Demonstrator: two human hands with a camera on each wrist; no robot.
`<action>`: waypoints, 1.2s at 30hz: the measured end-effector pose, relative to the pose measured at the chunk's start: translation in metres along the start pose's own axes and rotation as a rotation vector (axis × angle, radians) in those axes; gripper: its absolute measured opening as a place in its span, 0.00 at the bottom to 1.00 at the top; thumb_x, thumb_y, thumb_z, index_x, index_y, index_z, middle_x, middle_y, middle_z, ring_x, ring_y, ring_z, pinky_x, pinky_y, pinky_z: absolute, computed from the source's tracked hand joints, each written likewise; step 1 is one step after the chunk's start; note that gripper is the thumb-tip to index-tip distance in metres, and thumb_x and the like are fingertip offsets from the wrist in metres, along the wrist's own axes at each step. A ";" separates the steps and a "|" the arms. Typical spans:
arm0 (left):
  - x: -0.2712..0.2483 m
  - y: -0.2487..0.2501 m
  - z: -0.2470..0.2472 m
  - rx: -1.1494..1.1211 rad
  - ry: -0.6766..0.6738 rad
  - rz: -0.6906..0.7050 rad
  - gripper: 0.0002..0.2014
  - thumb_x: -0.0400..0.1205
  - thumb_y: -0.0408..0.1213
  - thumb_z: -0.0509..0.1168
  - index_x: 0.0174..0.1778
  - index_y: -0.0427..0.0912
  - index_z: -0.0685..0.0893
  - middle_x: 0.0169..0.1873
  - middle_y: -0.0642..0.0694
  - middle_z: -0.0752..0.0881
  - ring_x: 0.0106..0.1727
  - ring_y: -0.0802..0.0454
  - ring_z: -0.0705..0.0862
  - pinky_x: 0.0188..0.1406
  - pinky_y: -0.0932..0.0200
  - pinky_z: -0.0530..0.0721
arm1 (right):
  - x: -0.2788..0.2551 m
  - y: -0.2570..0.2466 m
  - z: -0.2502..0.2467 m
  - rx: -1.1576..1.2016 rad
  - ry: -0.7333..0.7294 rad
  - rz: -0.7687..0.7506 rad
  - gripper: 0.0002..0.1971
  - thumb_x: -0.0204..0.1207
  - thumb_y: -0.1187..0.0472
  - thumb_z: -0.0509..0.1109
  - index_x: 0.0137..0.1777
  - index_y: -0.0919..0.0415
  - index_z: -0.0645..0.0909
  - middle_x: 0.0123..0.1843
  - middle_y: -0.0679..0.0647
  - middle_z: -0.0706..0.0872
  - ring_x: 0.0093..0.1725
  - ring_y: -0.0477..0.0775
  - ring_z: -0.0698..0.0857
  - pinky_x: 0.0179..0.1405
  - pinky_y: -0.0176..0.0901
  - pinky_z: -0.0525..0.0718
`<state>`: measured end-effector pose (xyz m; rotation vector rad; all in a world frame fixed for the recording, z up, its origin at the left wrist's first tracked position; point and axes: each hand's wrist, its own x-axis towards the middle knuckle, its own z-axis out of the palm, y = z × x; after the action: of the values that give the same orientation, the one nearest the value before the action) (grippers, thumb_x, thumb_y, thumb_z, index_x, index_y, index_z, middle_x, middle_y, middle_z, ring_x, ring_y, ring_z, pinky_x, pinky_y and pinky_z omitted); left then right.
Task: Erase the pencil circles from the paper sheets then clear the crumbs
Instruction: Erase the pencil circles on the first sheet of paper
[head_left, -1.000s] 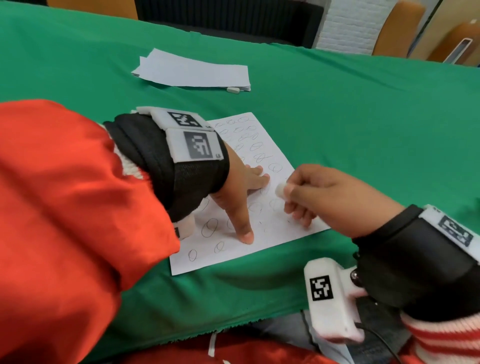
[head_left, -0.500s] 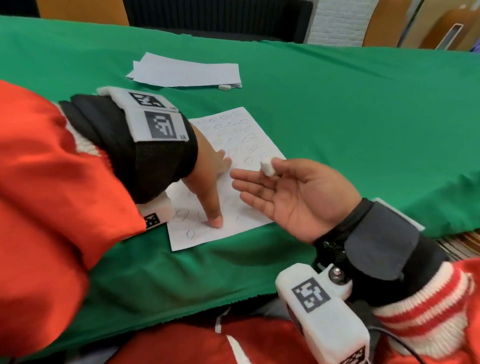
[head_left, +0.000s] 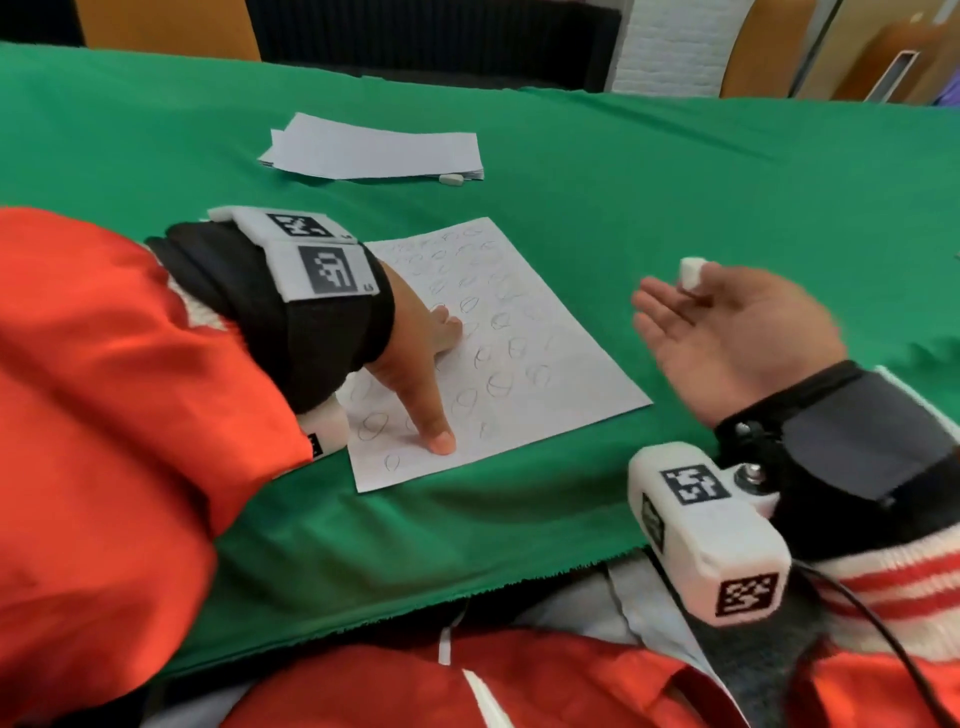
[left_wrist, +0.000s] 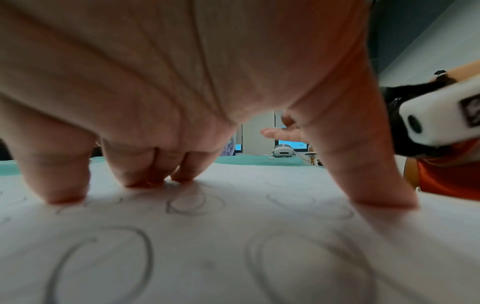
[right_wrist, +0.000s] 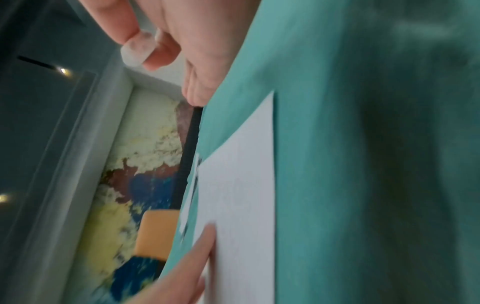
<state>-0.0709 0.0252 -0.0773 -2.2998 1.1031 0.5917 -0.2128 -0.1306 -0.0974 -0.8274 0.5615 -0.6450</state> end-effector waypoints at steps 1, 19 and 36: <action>-0.001 0.001 0.000 -0.004 -0.002 0.000 0.61 0.66 0.69 0.68 0.84 0.46 0.38 0.84 0.52 0.43 0.82 0.49 0.57 0.80 0.50 0.56 | -0.007 0.003 0.009 0.014 -0.075 0.038 0.11 0.82 0.65 0.55 0.38 0.63 0.74 0.53 0.62 0.80 0.55 0.58 0.81 0.58 0.45 0.79; 0.001 -0.001 0.001 0.002 0.000 0.002 0.62 0.63 0.71 0.68 0.84 0.46 0.41 0.84 0.53 0.44 0.80 0.48 0.61 0.78 0.48 0.60 | -0.014 0.022 0.025 0.032 -0.165 0.148 0.11 0.82 0.65 0.55 0.38 0.63 0.72 0.49 0.63 0.80 0.53 0.59 0.82 0.59 0.47 0.81; -0.001 -0.001 0.002 -0.031 0.003 0.004 0.61 0.66 0.68 0.68 0.83 0.47 0.35 0.83 0.53 0.39 0.82 0.49 0.56 0.77 0.52 0.56 | 0.006 -0.001 0.013 -0.056 -0.056 0.118 0.13 0.83 0.64 0.53 0.37 0.64 0.71 0.63 0.67 0.79 0.57 0.60 0.82 0.58 0.47 0.82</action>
<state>-0.0715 0.0273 -0.0775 -2.3269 1.1072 0.6108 -0.2001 -0.1290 -0.0907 -0.8559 0.5749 -0.4990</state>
